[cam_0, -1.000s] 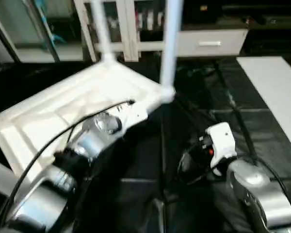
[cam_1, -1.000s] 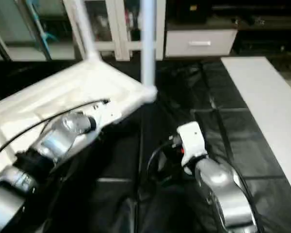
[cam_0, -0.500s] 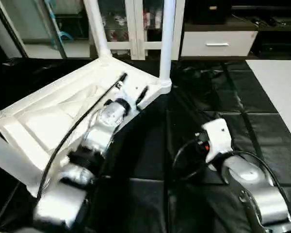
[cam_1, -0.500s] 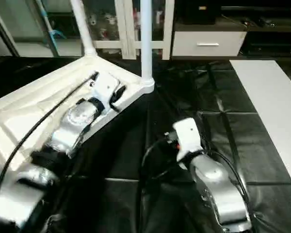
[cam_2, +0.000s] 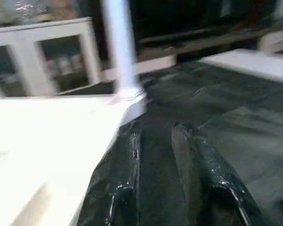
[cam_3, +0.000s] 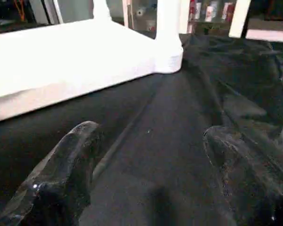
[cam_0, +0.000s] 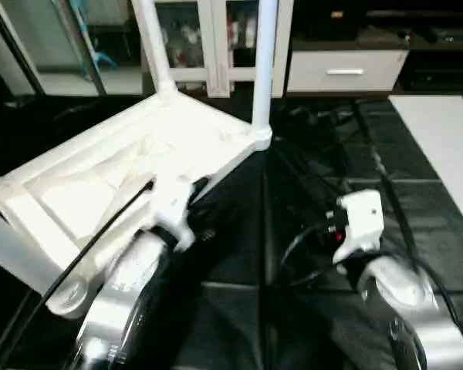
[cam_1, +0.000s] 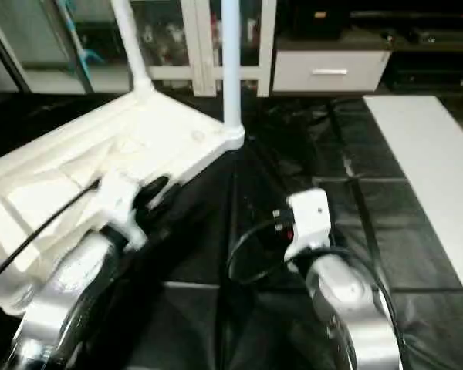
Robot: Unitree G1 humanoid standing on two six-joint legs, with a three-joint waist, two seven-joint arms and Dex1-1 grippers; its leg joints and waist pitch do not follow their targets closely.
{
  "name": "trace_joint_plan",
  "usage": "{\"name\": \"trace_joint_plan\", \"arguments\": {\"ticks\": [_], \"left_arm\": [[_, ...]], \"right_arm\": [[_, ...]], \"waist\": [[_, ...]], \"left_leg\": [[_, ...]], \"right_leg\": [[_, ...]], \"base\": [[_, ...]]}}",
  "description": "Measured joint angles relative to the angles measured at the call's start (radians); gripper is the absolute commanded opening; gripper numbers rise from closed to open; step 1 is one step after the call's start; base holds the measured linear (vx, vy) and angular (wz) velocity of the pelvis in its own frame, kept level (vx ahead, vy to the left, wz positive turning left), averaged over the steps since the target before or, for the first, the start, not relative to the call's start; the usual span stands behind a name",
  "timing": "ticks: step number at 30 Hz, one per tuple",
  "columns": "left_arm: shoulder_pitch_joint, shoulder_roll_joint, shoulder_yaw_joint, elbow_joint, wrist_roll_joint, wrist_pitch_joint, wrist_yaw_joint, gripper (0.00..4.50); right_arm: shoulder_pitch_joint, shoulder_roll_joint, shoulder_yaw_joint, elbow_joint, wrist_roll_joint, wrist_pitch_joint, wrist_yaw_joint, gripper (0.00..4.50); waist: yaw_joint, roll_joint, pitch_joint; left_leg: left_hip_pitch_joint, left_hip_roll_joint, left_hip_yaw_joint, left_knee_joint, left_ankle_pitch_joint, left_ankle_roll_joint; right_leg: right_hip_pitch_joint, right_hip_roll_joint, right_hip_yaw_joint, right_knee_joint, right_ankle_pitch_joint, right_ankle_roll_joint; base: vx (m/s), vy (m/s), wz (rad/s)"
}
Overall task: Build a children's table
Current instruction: Rotate leg to tighten
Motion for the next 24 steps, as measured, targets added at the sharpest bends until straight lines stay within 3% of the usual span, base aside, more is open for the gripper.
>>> {"name": "trace_joint_plan", "arguments": {"ticks": [7,11,13,16,19,24], "left_arm": [[0.271,0.007,0.042,-0.260,-0.132,-0.020,-0.036,1.31],[0.366,0.003,0.079,-0.345,-0.156,-0.024,-0.034,1.31],[0.402,0.013,0.087,-0.364,-0.153,-0.021,-0.020,1.64],[0.396,0.024,0.099,-0.367,-0.126,-0.006,0.010,1.64],[0.332,0.023,0.107,-0.354,-0.106,0.029,0.034,1.64],[0.273,0.022,0.116,-0.318,-0.101,0.052,0.042,1.64]], "right_arm": [[0.030,-0.005,0.022,-0.001,0.012,-0.032,0.041,3.82],[0.030,-0.023,0.034,0.001,0.012,-0.046,0.067,3.82],[0.030,-0.028,0.038,0.003,0.012,-0.048,0.077,3.82],[0.029,-0.028,0.038,0.011,0.012,-0.049,0.079,3.82],[0.026,-0.021,0.040,0.026,0.012,-0.050,0.075,3.82],[0.024,-0.005,0.048,0.038,0.012,-0.050,0.068,3.82]], "waist": [[0.003,-0.008,-0.003],[0.005,-0.013,-0.003],[0.007,-0.015,-0.003],[0.009,-0.021,-0.001],[0.010,-0.024,-0.002],[0.001,-0.021,-0.003]], "left_leg": [[-0.001,0.000,0.000,-0.002,0.000,0.000],[-0.001,0.000,0.000,-0.003,0.000,0.000],[-0.001,0.000,0.000,-0.003,0.000,0.000],[-0.001,-0.001,0.000,-0.003,0.000,0.000],[0.000,-0.001,0.000,-0.003,0.000,0.000],[0.001,-0.001,0.000,-0.002,0.000,0.000]], "right_leg": [[-0.002,0.000,0.001,-0.001,-0.001,0.001],[-0.002,0.000,0.000,0.000,-0.002,0.003],[-0.002,0.000,0.000,0.000,-0.002,0.004],[-0.001,0.000,0.001,0.000,-0.002,0.004],[-0.001,0.000,0.001,-0.001,-0.002,0.004],[-0.001,0.000,0.002,0.000,-0.002,0.004]], "base": [[0.000,0.000,0.00],[0.000,0.000,0.00],[0.000,0.000,0.00],[0.000,0.000,0.00],[0.000,0.000,0.00],[0.000,0.000,0.00]]}}
